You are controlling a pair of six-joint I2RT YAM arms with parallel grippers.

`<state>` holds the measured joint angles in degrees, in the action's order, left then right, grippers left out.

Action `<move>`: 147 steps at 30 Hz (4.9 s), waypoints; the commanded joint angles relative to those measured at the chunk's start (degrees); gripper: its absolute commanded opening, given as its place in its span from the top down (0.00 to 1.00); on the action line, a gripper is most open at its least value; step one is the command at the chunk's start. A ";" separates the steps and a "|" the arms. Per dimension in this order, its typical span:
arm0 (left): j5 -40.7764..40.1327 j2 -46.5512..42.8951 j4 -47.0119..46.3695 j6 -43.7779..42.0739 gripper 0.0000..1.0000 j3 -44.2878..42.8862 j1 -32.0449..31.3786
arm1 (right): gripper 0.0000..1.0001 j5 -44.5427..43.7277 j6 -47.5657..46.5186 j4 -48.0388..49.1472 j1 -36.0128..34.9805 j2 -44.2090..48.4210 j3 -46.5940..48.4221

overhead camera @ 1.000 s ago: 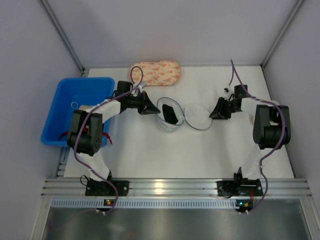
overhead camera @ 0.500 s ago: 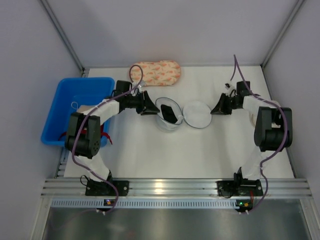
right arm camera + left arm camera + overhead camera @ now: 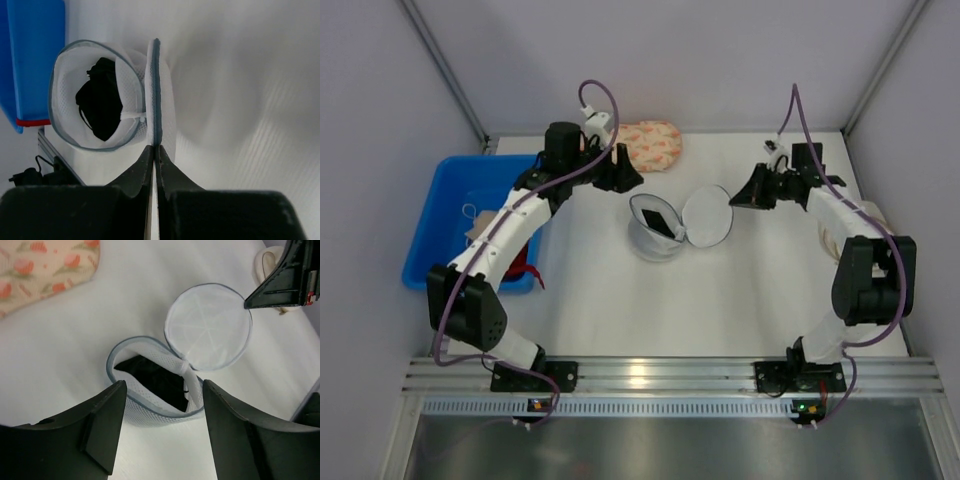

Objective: Place the bra in the laundry bag and zip it closed

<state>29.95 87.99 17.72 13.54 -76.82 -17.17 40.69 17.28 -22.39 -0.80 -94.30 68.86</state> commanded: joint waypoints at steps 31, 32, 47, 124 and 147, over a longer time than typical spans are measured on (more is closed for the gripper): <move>-40.50 18.80 4.61 -3.89 0.34 -18.64 -33.63 | 1.00 2.03 19.90 6.57 -11.24 4.65 1.80; -40.85 18.45 4.61 -3.26 0.34 -17.68 -33.46 | 1.00 2.20 20.07 6.57 -11.24 4.65 1.89; -38.93 17.32 6.28 0.43 0.64 -14.34 -32.14 | 1.00 7.82 25.26 12.54 -11.51 5.62 0.48; 18.67 9.05 -27.75 31.37 0.79 14.26 9.69 | 1.00 22.94 80.37 118.90 -16.60 -24.53 -17.53; -27.21 2.63 24.21 -70.05 0.35 -9.58 -36.14 | 1.00 23.91 70.61 96.93 -17.66 -17.93 -20.08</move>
<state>13.32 90.65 34.65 -44.01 -86.87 -48.64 63.70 91.07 71.53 -17.19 -114.91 48.66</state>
